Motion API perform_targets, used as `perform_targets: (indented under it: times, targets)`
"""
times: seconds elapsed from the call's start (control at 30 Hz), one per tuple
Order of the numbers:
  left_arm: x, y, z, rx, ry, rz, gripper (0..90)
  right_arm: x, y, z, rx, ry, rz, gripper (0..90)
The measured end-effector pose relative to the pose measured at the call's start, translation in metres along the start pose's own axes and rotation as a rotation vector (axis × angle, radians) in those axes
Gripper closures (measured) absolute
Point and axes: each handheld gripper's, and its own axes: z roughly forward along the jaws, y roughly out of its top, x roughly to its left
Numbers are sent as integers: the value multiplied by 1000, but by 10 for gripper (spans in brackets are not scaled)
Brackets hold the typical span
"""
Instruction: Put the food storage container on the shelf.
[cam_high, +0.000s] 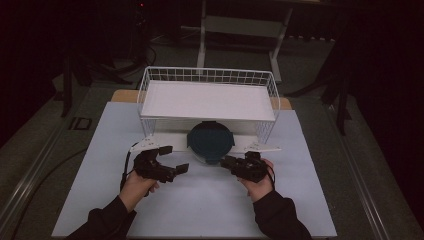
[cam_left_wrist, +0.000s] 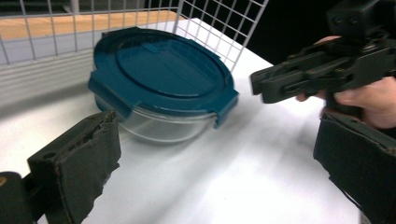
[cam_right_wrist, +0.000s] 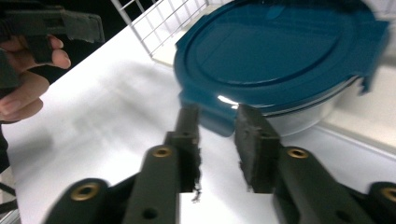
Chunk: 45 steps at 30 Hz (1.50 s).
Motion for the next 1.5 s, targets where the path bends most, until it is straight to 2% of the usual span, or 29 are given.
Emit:
perform_targets:
  times: [0.23,0.43,0.67,0.77,0.83,0.93,1.13,1.5]
  targets:
    - [-12,-11,-8,7,-10,25,10,11,-4,12,40,22,-16,896]
    - [-13,-22,-9,2,-7,24,10,14,-6,24,75,27,-36,900]
    - [-12,-27,-8,7,6,38,10,9,-6,40,110,12,-30,900]
    - [-12,-29,-6,12,7,37,10,9,-5,45,118,-3,-46,900]
    - [-11,-29,-6,9,6,33,10,9,-4,48,122,-3,-39,900]
    - [-11,-29,-6,4,5,32,10,7,-3,53,120,-4,-30,900]
    - [-9,-30,-6,2,7,27,10,7,3,60,122,-24,-47,900]
    - [-7,-31,-6,5,5,25,10,-7,18,75,92,-68,-42,900]
